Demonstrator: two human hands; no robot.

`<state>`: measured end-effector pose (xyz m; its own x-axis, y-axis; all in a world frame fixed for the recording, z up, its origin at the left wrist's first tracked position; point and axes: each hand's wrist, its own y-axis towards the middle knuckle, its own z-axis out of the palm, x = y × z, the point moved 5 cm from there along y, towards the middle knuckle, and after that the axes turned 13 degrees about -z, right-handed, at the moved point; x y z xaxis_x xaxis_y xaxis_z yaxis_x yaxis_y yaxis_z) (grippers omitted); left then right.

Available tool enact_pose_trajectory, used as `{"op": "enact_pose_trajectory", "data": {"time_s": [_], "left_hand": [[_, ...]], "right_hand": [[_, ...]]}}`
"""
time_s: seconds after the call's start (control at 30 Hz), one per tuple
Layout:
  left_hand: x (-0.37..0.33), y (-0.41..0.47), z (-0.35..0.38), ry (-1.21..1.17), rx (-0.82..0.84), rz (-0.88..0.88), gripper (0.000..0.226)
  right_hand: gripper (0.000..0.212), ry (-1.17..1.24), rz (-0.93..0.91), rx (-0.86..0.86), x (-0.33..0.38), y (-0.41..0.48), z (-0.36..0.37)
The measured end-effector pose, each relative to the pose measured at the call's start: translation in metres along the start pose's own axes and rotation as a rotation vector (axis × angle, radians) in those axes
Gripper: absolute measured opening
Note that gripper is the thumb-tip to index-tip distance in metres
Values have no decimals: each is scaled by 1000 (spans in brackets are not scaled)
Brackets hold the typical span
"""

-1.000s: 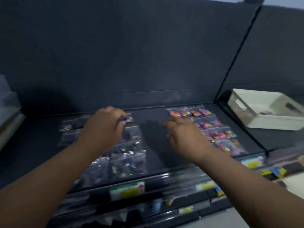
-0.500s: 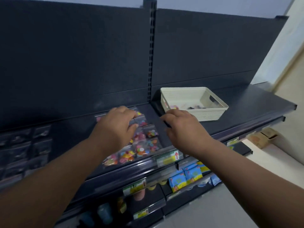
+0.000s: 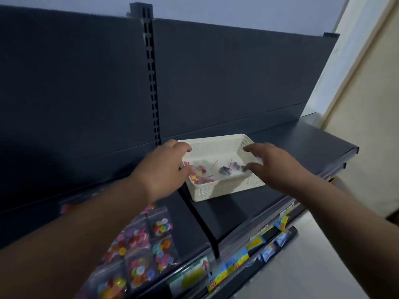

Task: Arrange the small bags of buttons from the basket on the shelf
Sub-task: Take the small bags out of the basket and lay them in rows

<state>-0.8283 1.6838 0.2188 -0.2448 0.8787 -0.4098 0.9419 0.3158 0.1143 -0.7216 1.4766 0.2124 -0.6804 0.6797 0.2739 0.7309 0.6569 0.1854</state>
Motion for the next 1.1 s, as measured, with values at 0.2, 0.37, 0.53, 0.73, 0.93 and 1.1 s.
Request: {"op": "enact_pose_trajectory", "data": {"time_s": [0.2, 0.37, 0.53, 0.73, 0.93, 1.1], "left_hand": [[-17, 55, 44, -7, 182, -110, 56], [-27, 89, 86, 4, 336, -297, 70], [-23, 109, 132, 178, 493, -474, 87], [-18, 123, 151, 394, 489, -554, 84], [-20, 123, 154, 51, 359, -564, 28], [-12, 123, 138, -363, 189, -716, 28]], "right_hand": [[54, 82, 22, 185, -44, 48, 15], [62, 133, -76, 363, -62, 88, 45], [83, -4, -251, 629, -76, 111, 81], [91, -61, -351, 711, -88, 125, 107], [87, 38, -447, 713, -82, 140, 105], [72, 168, -473, 582, -73, 152, 93]]}}
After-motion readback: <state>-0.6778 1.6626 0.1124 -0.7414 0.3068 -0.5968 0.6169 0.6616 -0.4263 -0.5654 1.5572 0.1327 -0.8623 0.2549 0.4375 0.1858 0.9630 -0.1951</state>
